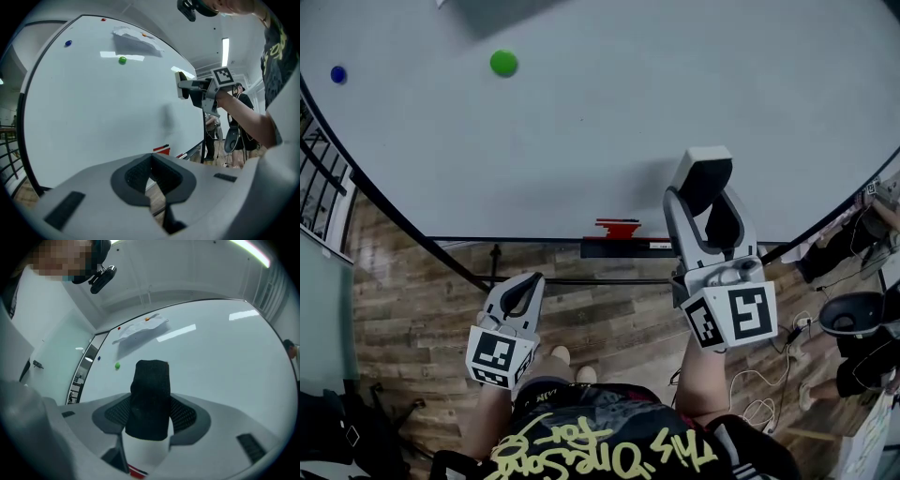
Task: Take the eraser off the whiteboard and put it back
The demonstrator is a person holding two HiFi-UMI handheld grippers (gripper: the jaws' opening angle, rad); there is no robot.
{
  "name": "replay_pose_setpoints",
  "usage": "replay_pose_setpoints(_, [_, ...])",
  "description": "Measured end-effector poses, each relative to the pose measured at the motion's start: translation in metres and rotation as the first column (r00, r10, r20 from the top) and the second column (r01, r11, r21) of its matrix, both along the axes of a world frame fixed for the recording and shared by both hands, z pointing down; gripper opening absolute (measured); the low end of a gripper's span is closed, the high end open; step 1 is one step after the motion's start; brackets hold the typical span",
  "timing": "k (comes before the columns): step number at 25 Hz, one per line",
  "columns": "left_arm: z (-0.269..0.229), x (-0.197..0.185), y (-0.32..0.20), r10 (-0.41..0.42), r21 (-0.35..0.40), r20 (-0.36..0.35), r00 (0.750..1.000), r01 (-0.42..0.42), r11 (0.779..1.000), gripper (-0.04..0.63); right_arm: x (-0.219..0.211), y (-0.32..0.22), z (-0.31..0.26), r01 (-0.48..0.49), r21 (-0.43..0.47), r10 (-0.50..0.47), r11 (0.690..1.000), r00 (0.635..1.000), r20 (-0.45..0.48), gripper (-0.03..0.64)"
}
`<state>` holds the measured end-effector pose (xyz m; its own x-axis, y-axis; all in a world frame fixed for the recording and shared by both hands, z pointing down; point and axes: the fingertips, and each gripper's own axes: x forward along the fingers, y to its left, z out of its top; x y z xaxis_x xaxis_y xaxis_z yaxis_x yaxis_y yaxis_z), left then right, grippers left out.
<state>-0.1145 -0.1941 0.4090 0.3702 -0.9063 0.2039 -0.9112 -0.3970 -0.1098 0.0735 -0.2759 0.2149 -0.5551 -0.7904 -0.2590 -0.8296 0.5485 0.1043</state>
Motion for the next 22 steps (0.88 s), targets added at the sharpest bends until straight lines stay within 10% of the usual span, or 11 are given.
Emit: replay_pose_setpoints(22, [0.004,-0.015,0.007,-0.053,-0.018,-0.013,0.999,0.052,0.998,0.008,-0.002,-0.04,0.003,-0.052,-0.012,0.052,0.999,0.998,-0.022,0.239])
